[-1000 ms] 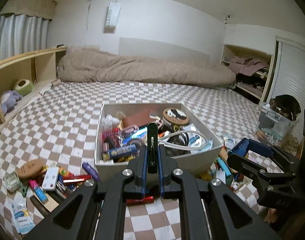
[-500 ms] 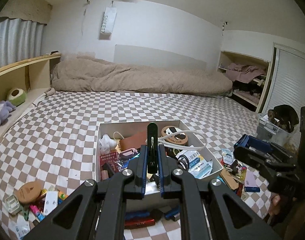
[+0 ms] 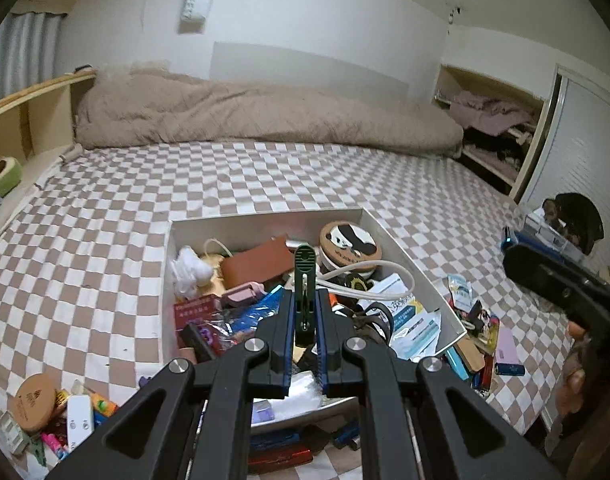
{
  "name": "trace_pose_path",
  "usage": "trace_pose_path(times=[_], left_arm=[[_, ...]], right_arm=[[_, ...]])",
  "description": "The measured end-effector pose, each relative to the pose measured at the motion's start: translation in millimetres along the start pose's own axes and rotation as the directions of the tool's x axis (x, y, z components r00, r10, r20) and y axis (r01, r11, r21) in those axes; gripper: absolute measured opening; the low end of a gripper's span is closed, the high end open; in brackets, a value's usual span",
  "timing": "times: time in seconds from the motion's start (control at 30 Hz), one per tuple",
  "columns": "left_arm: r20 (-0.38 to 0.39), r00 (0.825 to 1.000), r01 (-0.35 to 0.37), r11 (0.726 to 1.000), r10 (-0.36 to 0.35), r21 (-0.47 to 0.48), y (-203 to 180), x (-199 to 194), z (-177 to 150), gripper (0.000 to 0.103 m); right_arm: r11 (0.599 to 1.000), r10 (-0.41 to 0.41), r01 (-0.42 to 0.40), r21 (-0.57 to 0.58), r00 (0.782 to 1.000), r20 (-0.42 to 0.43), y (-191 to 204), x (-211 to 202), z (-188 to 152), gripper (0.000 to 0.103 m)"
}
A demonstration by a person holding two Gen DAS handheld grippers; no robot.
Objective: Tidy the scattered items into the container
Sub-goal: 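Carry the clothespin and blue lighter up over the SHOES box, then lower the green clothespin into the box and open the left tool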
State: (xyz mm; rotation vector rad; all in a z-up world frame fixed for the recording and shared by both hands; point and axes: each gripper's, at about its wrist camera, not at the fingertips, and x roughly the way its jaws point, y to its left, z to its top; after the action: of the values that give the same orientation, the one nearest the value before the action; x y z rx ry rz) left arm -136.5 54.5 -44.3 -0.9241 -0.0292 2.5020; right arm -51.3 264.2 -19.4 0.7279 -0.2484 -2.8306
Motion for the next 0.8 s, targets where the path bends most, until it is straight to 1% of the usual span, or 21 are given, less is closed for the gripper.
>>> trace_pose_path(times=[0.13,0.27,0.43,0.47,0.5,0.53,0.57,0.63,0.7,0.8], left_arm=[[-0.054,0.999,0.007,1.0,-0.007,0.005,-3,21,-4,0.01],[-0.117,0.993,0.005,1.0,-0.003,0.012,-5,42,-13,0.01],[-0.157,0.987,-0.016,0.999,0.024,0.049,-10,58,-24,0.01],[-0.162,0.986,-0.02,0.999,0.028,0.05,-9,60,-25,0.018],[-0.169,0.985,-0.027,0.998,0.035,0.054,-9,62,-26,0.029],[-0.175,0.983,-0.038,0.997,0.048,0.061,-9,64,-28,0.064],[-0.168,0.984,-0.051,0.996,0.061,0.067,-9,64,-29,0.083],[-0.136,0.987,-0.077,0.993,0.089,0.089,-9,60,-31,0.083],[-0.132,0.986,-0.09,0.991,0.103,0.102,-8,59,-32,0.083],[-0.128,0.987,-0.091,0.992,0.102,0.091,-1,54,-34,0.083]], right_arm=[[1.0,0.008,-0.008,0.022,1.0,-0.017,-4,7,0,0.083],[0.999,0.008,-0.007,0.04,0.999,-0.035,-9,15,0,0.083],[0.999,0.006,-0.003,0.053,0.998,-0.056,-13,23,0,0.083],[0.999,0.006,-0.002,0.053,0.998,-0.06,-13,25,1,0.083],[0.999,0.005,-0.002,0.053,0.998,-0.064,-13,27,1,0.083],[0.999,0.004,-0.001,0.053,0.998,-0.067,-14,29,1,0.083],[0.998,0.002,0.001,0.055,0.997,-0.071,-14,31,1,0.083],[0.998,0.002,0.002,0.058,0.997,-0.078,-15,35,1,0.083],[0.998,0.005,0.001,0.059,0.996,-0.088,-15,40,2,0.083],[0.998,0.007,-0.001,0.061,0.994,-0.106,-16,48,2,0.083]])
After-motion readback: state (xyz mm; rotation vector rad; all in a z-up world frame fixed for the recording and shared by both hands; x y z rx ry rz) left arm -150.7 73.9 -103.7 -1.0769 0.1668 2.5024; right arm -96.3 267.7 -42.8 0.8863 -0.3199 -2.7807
